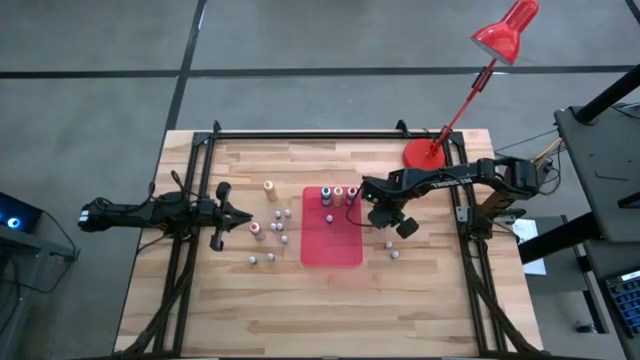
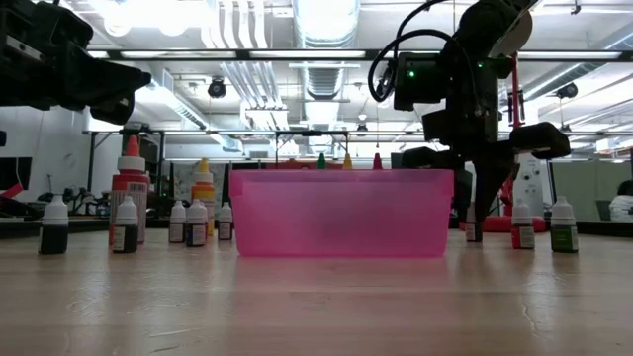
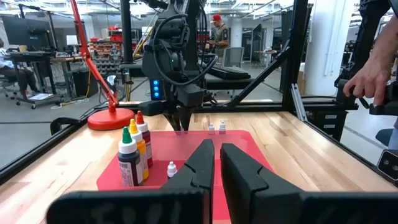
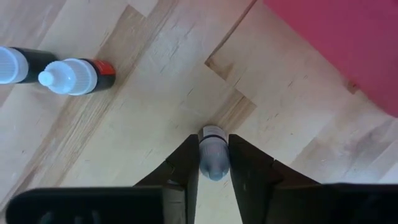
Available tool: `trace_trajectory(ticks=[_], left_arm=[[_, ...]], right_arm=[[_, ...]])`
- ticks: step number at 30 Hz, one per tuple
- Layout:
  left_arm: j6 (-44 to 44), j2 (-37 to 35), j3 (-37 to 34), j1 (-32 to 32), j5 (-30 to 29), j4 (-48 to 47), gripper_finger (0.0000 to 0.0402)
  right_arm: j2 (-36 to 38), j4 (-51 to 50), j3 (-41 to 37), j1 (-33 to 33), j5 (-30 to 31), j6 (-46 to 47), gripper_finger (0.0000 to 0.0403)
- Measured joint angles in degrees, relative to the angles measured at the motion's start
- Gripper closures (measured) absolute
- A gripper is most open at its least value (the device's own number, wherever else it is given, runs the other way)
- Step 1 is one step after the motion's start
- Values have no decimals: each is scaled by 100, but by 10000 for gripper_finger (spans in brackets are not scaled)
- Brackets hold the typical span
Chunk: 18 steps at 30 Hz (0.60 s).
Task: Pick & Place food coloring
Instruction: Put the small food coloring bottle into the red bin
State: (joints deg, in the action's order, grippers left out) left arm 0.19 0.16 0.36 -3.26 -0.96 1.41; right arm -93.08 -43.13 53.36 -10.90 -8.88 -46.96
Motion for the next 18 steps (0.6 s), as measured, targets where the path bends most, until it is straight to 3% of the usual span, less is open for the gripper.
trace_trajectory(ticks=[9,18], left_arm=[[1,0,0,1,1,0,399],[1,-1,0,1,0,0,399]], right_arm=[[4,-461,106,0,4,-11,336],[170,-1419,979,0,149,-15,337]])
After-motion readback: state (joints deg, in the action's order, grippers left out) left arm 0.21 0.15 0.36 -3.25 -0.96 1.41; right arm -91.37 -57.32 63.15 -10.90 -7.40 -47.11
